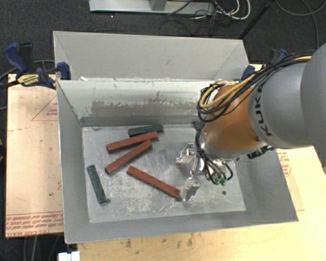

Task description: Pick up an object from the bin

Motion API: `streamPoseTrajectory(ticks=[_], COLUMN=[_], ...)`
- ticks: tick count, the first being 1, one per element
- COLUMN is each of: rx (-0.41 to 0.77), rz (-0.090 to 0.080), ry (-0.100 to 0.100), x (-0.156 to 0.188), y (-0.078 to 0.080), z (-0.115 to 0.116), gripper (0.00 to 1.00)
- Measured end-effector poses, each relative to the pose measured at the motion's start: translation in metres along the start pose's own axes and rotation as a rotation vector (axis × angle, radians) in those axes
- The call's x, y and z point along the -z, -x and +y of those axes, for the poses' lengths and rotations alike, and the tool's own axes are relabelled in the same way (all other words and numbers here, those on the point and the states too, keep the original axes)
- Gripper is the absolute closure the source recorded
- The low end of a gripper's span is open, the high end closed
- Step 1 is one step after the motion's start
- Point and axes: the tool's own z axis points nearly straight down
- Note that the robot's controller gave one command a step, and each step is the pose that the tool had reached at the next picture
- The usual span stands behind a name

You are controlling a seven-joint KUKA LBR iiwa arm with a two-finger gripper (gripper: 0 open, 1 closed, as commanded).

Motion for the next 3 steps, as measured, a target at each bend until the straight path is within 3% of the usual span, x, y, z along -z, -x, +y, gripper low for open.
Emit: streamPoseTrajectory(ticks=[1, 2, 3], rx=[-0.065, -0.065, -0.015], rz=[-0.019, -0.019, -0.001], ry=[0.006, 0.006, 0.002], x=[-0.007, -0.007, 0.117], y=[-0.014, -0.014, -0.004], z=[0.046, 0.046, 0.039], gripper=[1.00, 1.00, 1.00])
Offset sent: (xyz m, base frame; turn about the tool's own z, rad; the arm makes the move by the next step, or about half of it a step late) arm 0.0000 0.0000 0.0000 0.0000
